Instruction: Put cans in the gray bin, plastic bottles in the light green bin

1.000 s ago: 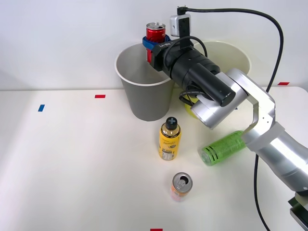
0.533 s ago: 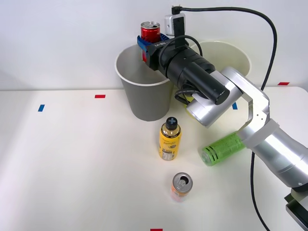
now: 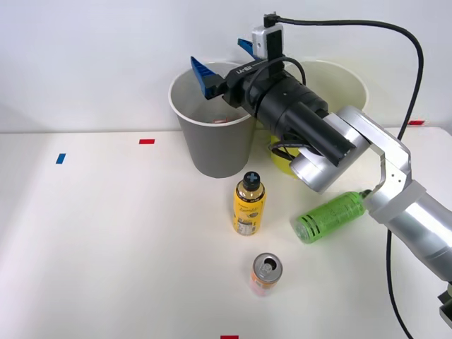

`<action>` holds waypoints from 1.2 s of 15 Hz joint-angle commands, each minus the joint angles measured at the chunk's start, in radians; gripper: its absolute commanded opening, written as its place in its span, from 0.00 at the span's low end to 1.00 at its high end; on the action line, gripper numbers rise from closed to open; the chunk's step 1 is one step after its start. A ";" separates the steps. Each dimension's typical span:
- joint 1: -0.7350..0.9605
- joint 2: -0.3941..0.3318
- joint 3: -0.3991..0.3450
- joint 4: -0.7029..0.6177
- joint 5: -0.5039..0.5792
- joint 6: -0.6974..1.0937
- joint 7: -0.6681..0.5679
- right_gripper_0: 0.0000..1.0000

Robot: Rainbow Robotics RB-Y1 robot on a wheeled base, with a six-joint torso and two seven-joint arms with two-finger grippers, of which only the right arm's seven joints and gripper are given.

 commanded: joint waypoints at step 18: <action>0.885 -0.065 -0.309 -0.510 0.021 -0.312 -0.009 1.00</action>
